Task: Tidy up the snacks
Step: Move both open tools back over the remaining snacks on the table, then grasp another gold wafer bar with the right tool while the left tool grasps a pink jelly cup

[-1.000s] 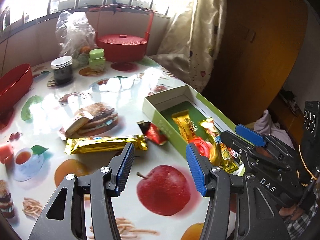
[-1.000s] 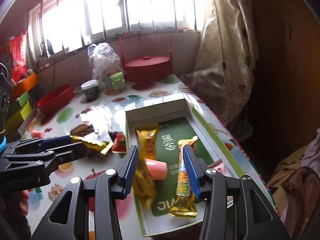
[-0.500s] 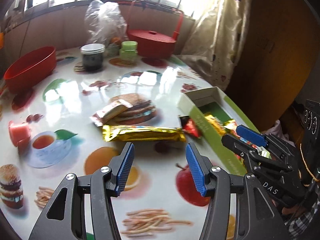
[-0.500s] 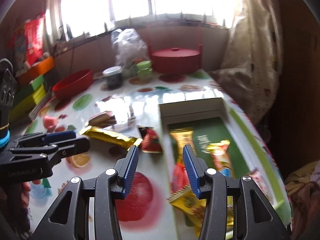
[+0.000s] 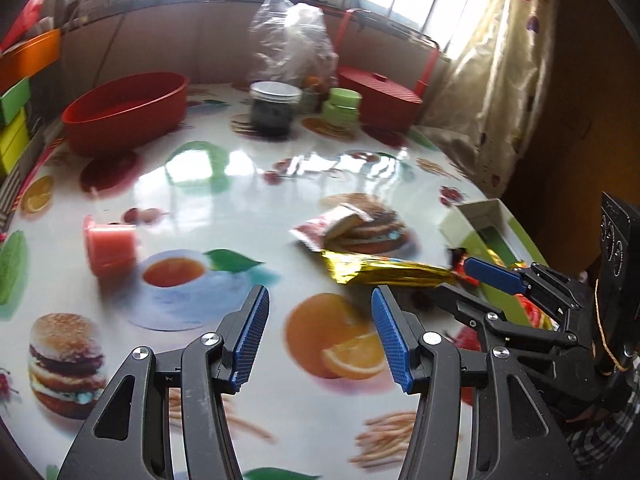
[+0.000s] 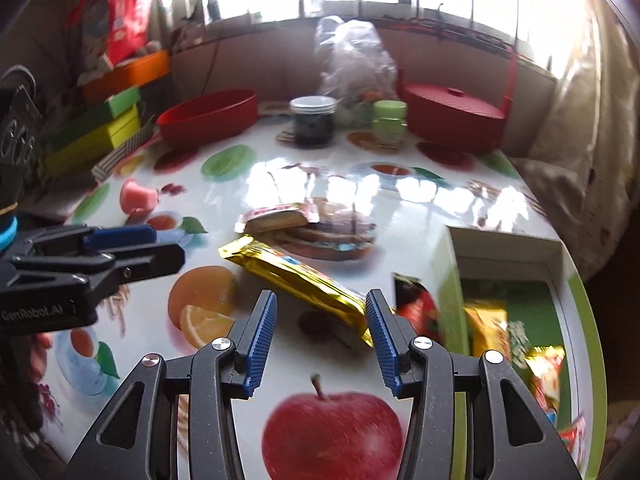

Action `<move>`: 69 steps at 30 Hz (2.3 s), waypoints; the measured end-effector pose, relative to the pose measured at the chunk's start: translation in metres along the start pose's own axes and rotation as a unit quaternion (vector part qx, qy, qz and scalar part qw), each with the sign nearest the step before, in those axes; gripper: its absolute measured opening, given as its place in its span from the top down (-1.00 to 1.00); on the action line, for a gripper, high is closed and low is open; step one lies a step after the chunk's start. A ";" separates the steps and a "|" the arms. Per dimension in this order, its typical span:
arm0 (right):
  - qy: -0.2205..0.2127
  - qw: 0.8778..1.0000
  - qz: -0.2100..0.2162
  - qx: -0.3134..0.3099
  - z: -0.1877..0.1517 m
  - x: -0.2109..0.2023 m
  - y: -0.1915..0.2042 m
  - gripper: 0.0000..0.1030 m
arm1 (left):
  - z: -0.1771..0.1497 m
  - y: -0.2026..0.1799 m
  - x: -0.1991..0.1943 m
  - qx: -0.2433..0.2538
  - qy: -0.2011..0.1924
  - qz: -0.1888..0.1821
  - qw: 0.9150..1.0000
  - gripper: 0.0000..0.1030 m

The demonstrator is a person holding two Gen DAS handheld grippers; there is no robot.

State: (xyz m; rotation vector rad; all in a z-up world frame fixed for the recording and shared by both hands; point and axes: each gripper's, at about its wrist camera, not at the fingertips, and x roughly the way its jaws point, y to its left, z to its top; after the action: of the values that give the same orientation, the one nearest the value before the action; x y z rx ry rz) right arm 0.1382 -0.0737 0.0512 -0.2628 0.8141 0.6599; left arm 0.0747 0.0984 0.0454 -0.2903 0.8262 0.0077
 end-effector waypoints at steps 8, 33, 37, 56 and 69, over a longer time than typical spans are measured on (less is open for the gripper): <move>0.030 0.999 0.006 -0.035 0.012 0.033 0.018 0.01 | 0.008 0.054 -0.011 -0.032 -0.018 0.044 0.998 -0.06; 0.054 0.997 -0.043 -0.041 0.018 0.059 0.015 -0.16 | 0.038 0.144 0.004 -0.043 -0.030 0.065 0.997 -0.07; 0.057 0.996 -0.047 -0.040 0.018 0.062 0.015 -0.16 | 0.040 0.153 0.016 -0.051 -0.011 0.061 0.997 -0.07; 0.066 0.998 -0.013 -0.005 0.011 0.059 0.014 -0.11 | 0.015 0.104 0.019 0.004 0.024 0.004 1.000 -0.07; 0.063 0.998 -0.009 0.002 0.009 0.056 0.015 0.03 | 0.017 0.107 0.027 -0.013 0.024 0.013 1.000 -0.07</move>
State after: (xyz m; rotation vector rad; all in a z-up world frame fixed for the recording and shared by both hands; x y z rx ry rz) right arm 0.1625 -0.0334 0.0161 -0.3108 0.9319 0.6298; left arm 0.0927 0.2025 0.0099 -0.3048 0.8776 0.0358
